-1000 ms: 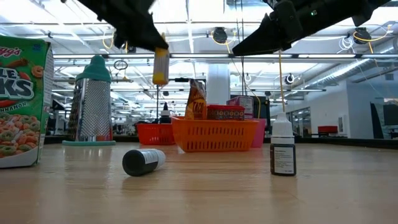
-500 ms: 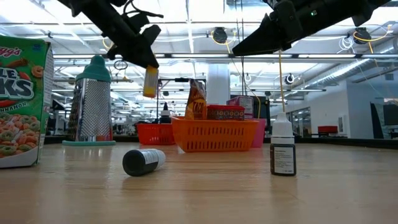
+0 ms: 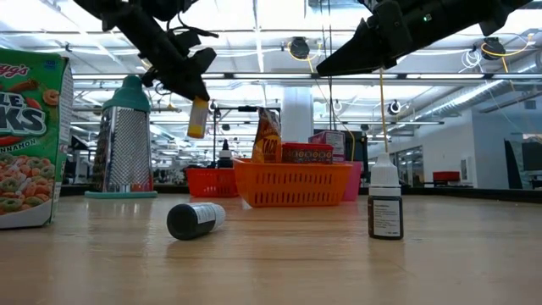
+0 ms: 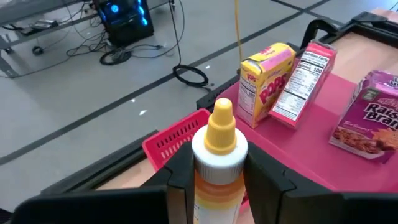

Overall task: Pick & Place Kitchen Items
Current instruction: Put the yellow food coloring bottle into the red bin, then put the right brown food coloring bottle into the red bin

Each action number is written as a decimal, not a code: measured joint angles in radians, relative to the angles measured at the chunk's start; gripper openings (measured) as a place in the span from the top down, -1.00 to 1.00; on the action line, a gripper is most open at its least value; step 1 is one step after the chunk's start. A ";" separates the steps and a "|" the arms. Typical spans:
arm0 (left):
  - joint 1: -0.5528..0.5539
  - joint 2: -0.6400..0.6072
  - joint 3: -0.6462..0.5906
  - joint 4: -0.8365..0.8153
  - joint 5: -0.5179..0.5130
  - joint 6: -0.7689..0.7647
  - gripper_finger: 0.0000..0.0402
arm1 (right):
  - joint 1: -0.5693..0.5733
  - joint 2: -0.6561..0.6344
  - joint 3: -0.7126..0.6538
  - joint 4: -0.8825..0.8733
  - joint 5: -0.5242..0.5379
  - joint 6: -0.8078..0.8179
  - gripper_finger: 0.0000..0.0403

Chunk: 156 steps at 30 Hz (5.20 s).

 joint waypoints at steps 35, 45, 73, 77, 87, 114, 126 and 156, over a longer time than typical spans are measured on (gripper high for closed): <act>0.137 0.301 0.000 0.189 0.166 0.069 0.56 | 0.000 0.000 0.000 -0.001 0.000 0.004 -0.05; 0.137 0.330 -0.021 0.220 0.206 0.097 0.56 | 0.000 0.000 0.000 -0.002 0.000 0.004 -0.05; 0.154 0.311 -0.151 0.449 0.275 0.070 -0.30 | 0.000 0.000 0.000 -0.001 0.000 0.008 -0.05; 0.154 0.256 -0.151 0.452 0.274 0.084 -0.29 | 0.000 0.000 0.000 -0.001 0.000 0.008 -0.05; 0.082 0.085 -0.151 0.446 0.400 0.087 -0.24 | 0.000 0.000 0.000 -0.001 -0.007 0.010 -0.05; -0.189 0.063 -0.151 0.450 0.484 0.113 -0.25 | 0.219 0.321 -0.001 0.056 -0.318 0.245 -0.05; -0.191 0.063 -0.151 0.451 0.484 0.108 -0.25 | 0.308 0.487 0.000 0.315 -0.343 0.304 -0.05; -0.191 0.063 -0.151 0.446 0.484 0.104 -0.25 | 0.328 0.607 0.028 0.460 -0.344 0.349 0.39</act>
